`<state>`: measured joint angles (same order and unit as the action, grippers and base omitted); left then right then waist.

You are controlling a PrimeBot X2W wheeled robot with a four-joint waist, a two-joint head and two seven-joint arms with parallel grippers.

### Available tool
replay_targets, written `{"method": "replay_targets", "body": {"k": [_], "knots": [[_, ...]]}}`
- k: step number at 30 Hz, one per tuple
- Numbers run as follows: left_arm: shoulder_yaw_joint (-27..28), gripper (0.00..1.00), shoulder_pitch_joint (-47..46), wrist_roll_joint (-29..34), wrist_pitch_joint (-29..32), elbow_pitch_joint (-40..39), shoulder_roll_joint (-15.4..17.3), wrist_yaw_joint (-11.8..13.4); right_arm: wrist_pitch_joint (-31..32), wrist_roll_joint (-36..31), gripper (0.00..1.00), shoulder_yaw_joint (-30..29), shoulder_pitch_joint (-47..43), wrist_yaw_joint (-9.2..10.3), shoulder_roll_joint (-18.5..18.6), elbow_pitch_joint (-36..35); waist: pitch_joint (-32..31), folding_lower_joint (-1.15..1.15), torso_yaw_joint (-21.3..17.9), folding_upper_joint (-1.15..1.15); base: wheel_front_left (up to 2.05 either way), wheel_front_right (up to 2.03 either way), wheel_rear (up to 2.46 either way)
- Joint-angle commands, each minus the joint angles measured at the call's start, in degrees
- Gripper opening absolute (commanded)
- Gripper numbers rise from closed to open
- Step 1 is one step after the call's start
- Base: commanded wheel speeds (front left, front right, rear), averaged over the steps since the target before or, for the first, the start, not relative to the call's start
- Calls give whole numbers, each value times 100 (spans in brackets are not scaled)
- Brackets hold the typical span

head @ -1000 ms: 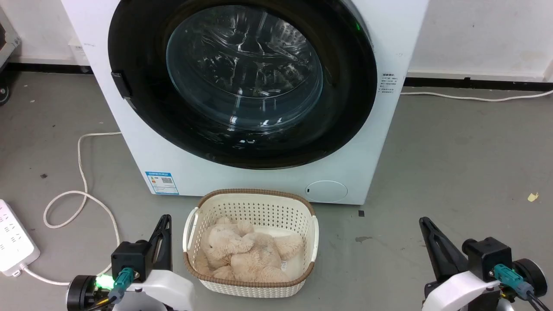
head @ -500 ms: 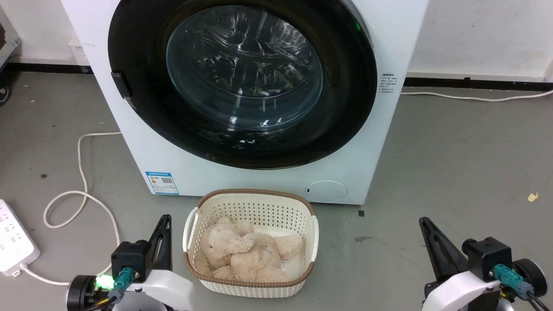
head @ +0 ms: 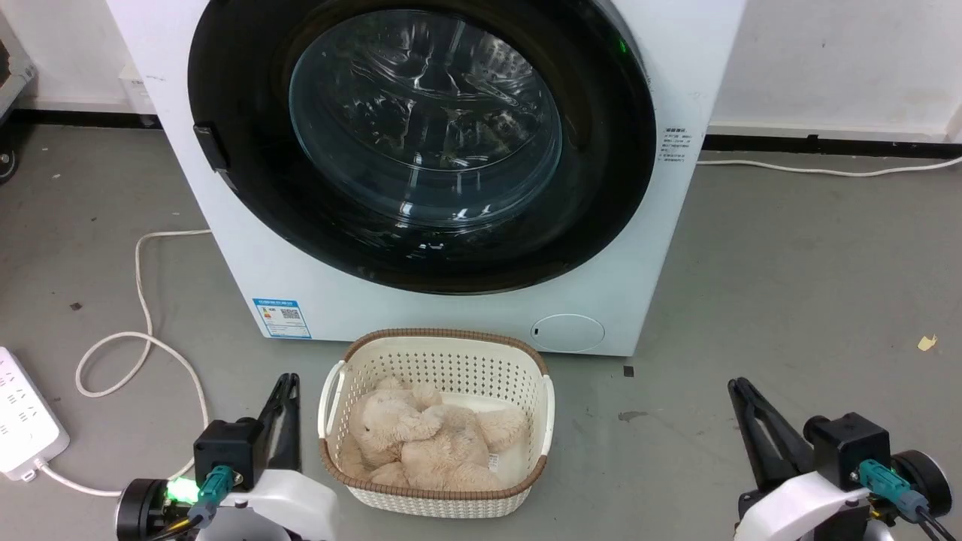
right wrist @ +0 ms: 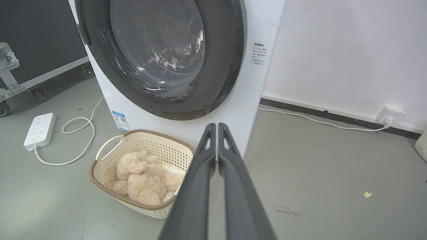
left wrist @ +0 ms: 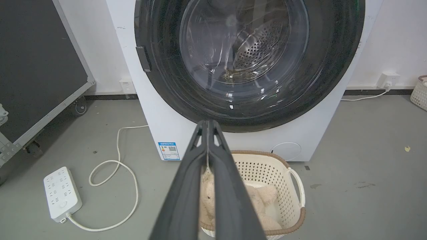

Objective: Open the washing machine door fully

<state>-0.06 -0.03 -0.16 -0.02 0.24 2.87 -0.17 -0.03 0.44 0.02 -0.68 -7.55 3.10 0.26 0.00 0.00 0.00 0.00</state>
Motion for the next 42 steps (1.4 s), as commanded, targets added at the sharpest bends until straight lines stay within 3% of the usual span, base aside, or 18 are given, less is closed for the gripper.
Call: {"method": "replay_targets", "body": {"k": [1,19,39,40,41,42], "knots": [[-2,100,0,-2,-4,0,0,0,-4,8,100,1,-2,0,0,2,0,0,0,0,0,0,0],[-238,100,-56,-49,-243,-89,0,90,-242,242,100,25,139,1,84,-75,191,0,15,0,0,0,0],[-451,100,-323,-106,-470,-291,0,243,-203,1006,100,-146,1209,2,463,-75,732,0,135,0,0,0,0],[-473,100,-350,-110,-494,-315,0,257,-176,1095,67,-175,1362,2,495,-40,791,0,148,0,0,0,0],[-473,100,-350,-110,-494,-315,0,257,-176,1095,67,-175,1362,2,495,-40,791,0,148,0,0,0,0],[-486,100,-365,-112,-506,-326,0,264,-163,1138,0,-185,1441,2,513,-16,819,0,155,0,0,0,0]]}}
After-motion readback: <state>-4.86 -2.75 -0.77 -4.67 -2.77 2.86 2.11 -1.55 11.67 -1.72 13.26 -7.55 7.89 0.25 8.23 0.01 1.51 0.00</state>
